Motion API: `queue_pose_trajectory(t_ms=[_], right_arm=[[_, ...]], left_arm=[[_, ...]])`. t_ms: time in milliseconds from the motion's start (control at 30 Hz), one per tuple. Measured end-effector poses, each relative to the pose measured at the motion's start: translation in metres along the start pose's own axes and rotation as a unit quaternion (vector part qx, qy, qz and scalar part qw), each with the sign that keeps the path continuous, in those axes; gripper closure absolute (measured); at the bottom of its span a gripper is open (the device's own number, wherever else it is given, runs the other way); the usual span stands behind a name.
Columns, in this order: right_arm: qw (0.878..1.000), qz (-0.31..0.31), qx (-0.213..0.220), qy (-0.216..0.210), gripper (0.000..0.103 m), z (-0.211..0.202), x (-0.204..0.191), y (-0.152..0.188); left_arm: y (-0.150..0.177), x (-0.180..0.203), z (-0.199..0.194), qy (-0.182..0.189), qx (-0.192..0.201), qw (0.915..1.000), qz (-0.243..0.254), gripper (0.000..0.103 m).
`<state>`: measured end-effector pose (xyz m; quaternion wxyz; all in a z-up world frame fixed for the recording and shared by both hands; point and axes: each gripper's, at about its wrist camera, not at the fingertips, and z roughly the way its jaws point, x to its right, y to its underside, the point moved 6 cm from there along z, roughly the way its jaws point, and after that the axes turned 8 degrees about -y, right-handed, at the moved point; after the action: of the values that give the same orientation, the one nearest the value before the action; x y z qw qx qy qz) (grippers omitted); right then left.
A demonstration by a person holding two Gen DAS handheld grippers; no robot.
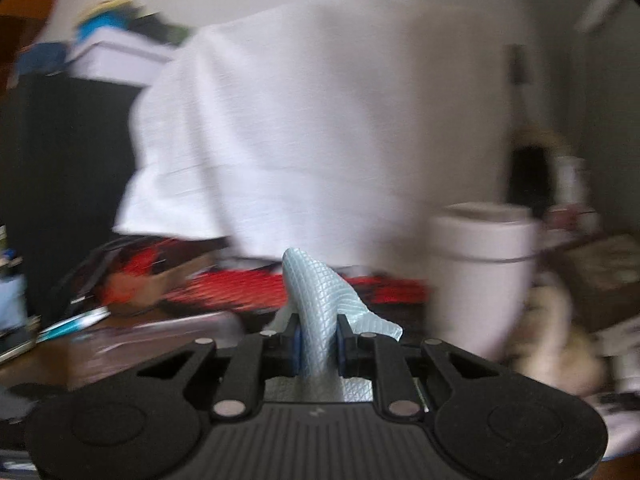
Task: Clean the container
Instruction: 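Pull the green cloth out of the jug with the right tool, then wipe the green cloth over the jug's outer wall with the right tool while the left tool holds it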
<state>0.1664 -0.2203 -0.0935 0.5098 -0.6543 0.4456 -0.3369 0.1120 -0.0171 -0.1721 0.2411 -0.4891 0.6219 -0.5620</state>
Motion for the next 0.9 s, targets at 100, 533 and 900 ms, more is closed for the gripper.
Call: queue_pose_trajectory(t_ms=[100, 533, 900], right_arm=[[0.991, -0.096, 0.012, 0.092, 0.088, -0.011, 0.004, -0.005], [0.986, -0.043, 0.004, -0.163, 0.088, 0.003, -0.088, 0.007], [0.949, 0.033, 0.003, -0.312, 0.087, -0.009, -0.102, 0.007]], left_arm=[[-0.001, -0.001, 0.001, 0.0, 0.0, 1.0, 0.0, 0.088], [-0.001, -0.002, 0.001, 0.0, 0.0, 1.0, 0.0, 0.088], [-0.001, -0.002, 0.001, -0.001, 0.0, 1.0, 0.0, 0.088]])
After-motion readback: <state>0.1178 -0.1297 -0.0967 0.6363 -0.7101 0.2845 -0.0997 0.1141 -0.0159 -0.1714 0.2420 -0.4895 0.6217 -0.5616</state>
